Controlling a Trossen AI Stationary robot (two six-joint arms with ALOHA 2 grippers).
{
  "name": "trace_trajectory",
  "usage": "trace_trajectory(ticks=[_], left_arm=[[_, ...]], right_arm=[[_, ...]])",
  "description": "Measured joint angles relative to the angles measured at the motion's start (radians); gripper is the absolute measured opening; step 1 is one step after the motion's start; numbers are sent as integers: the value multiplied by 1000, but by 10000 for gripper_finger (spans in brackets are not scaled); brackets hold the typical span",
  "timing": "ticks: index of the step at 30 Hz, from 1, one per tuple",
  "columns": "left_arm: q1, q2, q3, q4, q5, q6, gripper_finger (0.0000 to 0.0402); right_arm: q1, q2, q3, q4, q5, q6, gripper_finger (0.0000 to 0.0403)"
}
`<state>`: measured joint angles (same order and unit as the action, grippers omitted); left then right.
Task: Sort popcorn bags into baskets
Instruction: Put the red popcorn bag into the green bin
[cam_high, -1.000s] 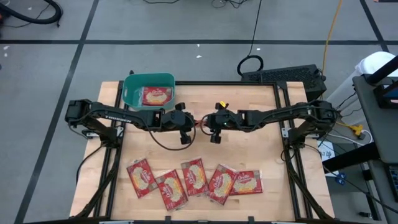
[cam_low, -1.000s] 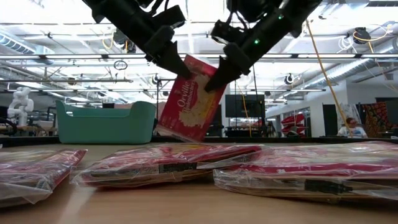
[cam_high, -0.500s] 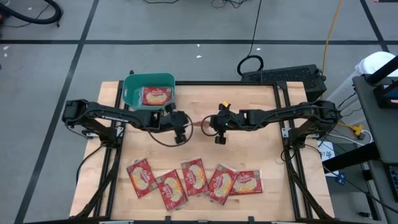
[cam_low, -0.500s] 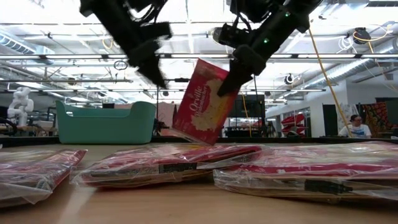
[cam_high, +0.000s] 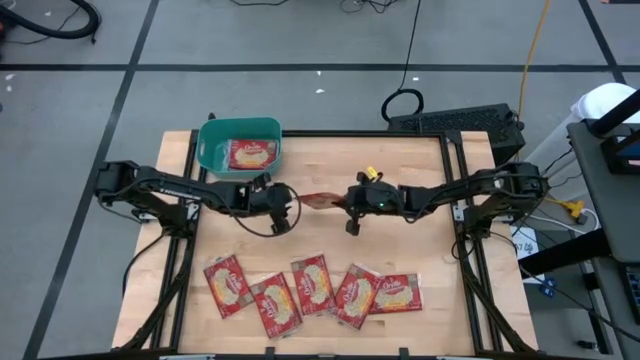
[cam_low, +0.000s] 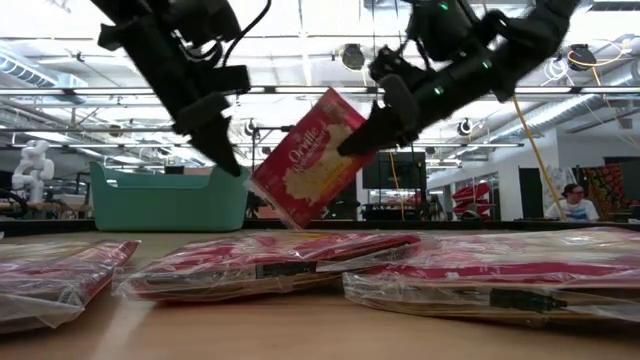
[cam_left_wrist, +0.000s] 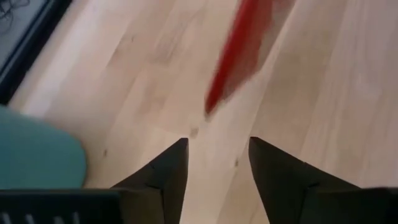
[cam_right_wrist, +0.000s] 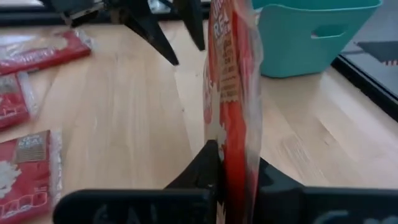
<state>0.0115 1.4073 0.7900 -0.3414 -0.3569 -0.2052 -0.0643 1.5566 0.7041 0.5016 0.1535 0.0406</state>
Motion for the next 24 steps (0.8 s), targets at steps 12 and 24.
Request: trace_trajectory(ticks=[12,24], left_arm=[[-40,0,-70,336,-5,40,206],[-33,13,-70,468,64,189,306]], right_arm=[[0,0,-211,354,-4,28,12],[-6,0,-214,358,-28,-27,13]])
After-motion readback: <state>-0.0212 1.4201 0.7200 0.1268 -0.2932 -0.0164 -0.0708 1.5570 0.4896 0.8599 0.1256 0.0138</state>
